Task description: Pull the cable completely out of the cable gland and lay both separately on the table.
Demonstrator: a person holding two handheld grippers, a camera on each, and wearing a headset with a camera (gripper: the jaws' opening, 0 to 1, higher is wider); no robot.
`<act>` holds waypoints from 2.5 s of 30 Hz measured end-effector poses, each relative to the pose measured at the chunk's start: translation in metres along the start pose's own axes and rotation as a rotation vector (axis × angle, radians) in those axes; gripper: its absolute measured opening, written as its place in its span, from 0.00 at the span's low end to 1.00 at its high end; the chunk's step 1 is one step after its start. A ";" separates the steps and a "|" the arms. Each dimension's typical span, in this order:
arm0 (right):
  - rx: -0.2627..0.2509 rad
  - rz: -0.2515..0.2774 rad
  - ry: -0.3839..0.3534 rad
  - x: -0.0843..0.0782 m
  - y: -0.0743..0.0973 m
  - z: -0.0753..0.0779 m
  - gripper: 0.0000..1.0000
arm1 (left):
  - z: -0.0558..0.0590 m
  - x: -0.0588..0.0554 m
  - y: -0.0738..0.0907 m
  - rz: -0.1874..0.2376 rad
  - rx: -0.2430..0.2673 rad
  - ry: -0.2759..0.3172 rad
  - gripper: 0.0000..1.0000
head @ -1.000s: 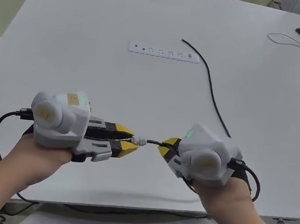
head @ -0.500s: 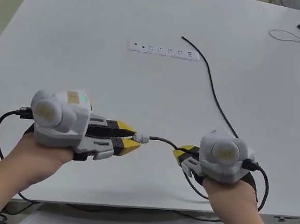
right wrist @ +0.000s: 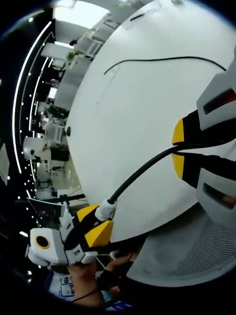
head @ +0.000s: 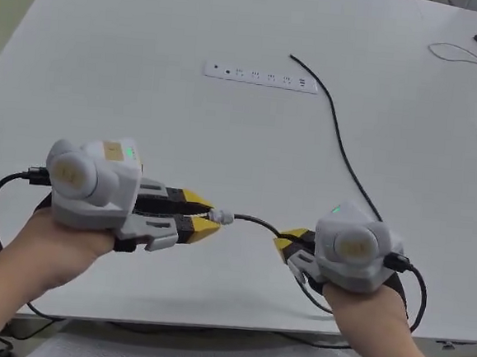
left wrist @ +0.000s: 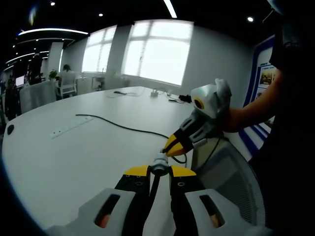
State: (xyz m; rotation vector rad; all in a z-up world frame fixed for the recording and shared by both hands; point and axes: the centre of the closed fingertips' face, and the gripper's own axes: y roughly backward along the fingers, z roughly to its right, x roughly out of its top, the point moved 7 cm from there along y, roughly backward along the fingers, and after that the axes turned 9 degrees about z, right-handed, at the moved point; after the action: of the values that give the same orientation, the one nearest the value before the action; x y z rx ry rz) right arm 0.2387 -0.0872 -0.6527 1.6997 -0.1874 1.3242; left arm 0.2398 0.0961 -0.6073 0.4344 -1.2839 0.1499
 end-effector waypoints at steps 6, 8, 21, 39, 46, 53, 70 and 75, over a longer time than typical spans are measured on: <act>0.005 0.007 0.020 0.002 0.003 -0.001 0.01 | -0.002 0.000 0.002 0.000 0.006 0.002 0.15; 0.009 0.004 0.025 0.002 0.004 -0.002 0.01 | -0.002 -0.001 0.003 -0.001 0.007 0.002 0.15; 0.098 0.048 0.184 0.045 0.008 -0.029 0.12 | -0.002 -0.005 0.004 -0.016 0.003 0.008 0.15; 0.177 0.054 0.405 0.060 -0.012 -0.057 0.03 | -0.001 -0.006 0.003 -0.019 -0.010 0.012 0.15; 0.176 0.056 0.388 0.056 -0.012 -0.057 0.01 | 0.000 -0.008 0.002 -0.026 -0.011 0.014 0.15; 0.156 0.056 0.344 0.051 -0.011 -0.051 0.00 | 0.001 -0.007 0.001 -0.023 -0.016 0.018 0.15; 0.066 0.042 0.090 0.025 -0.005 -0.015 0.00 | 0.000 -0.004 -0.002 -0.016 -0.015 0.017 0.15; 0.031 0.022 0.012 0.013 -0.005 -0.003 0.00 | 0.000 -0.003 -0.005 -0.014 -0.015 0.017 0.15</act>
State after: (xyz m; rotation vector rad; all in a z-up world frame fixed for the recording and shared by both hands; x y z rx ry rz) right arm 0.2450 -0.0773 -0.6448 1.7195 -0.1806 1.3596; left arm 0.2403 0.0921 -0.6112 0.4284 -1.2643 0.1323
